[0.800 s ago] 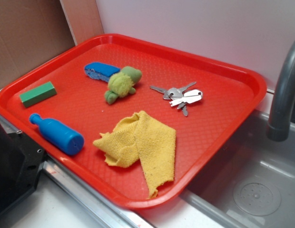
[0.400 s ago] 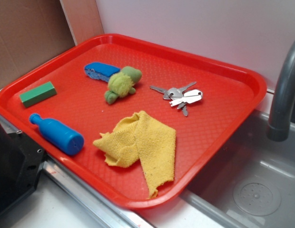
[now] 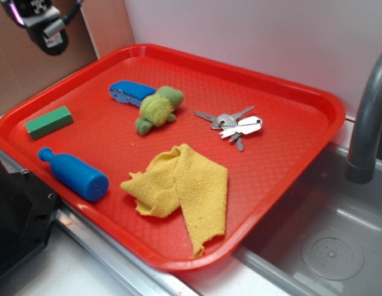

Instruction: Grab the green block.

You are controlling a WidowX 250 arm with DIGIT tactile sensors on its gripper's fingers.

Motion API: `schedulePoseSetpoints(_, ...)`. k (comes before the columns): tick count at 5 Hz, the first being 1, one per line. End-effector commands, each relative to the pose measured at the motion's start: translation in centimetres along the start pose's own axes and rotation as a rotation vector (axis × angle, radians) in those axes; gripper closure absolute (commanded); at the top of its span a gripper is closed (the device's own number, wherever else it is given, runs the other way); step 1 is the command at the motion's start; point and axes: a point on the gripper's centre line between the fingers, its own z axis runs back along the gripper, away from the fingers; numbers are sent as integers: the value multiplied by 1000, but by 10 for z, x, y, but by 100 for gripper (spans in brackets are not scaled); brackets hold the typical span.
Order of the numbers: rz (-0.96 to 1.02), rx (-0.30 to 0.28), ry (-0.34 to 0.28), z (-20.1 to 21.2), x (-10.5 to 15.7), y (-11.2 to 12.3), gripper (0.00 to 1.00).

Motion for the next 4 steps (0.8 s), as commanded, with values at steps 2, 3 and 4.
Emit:
schedulePoseSetpoints(2, -2, 5, 45, -81, -13, 58, 0)
schedulePoseSetpoints(3, -17, 55, 9, -101, -13, 65, 0)
schedulePoseSetpoints(4, 4, 33, 32, -122, -14, 74, 0)
